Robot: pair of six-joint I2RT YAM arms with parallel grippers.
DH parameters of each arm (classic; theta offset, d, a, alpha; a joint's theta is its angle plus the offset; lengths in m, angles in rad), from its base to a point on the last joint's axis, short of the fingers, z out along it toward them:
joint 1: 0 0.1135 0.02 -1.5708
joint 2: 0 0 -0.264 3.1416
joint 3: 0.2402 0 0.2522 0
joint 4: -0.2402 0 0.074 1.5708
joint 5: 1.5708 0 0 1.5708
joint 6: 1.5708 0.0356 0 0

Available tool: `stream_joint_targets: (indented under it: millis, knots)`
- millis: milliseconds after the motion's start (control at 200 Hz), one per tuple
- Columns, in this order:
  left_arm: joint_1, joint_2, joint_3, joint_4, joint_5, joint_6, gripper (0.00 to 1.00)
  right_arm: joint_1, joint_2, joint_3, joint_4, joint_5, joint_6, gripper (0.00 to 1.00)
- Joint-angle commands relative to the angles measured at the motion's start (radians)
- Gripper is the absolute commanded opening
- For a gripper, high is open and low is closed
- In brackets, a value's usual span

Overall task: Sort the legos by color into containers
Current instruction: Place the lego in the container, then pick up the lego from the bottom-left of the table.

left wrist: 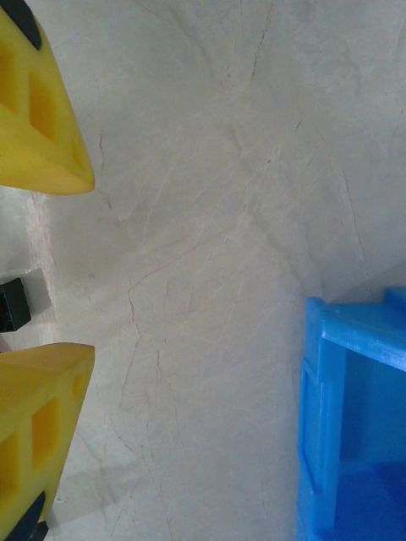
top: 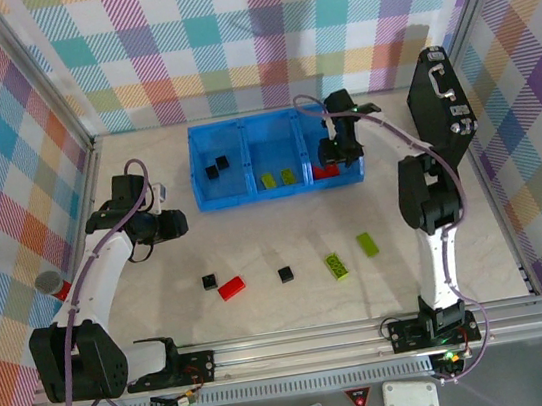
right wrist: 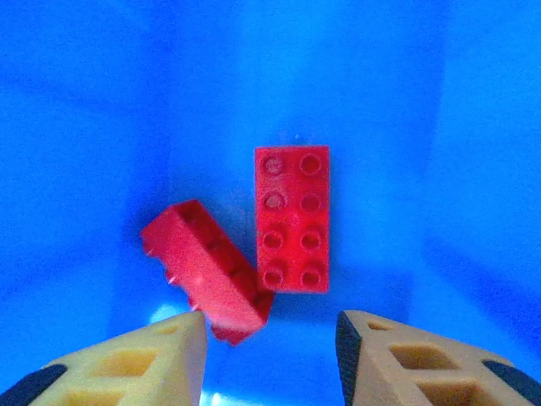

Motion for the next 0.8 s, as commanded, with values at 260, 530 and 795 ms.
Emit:
stream_joint_targets:
  millis: [260, 530, 795]
  knots:
    - [-0.045, 0.027, 0.021, -0.085, 0.012, -0.084, 0.49, 0.039, -0.24, -0.192, -0.007, -0.047, 0.048, 0.46]
    - [-0.12, -0.016, -0.016, -0.143, -0.024, -0.169, 0.49, 0.047, -0.389, -0.363, 0.029, -0.057, 0.072, 0.47]
    - [-0.262, -0.058, -0.116, -0.142, -0.135, -0.327, 0.49, 0.047, -0.473, -0.488, 0.057, -0.072, 0.073, 0.47]
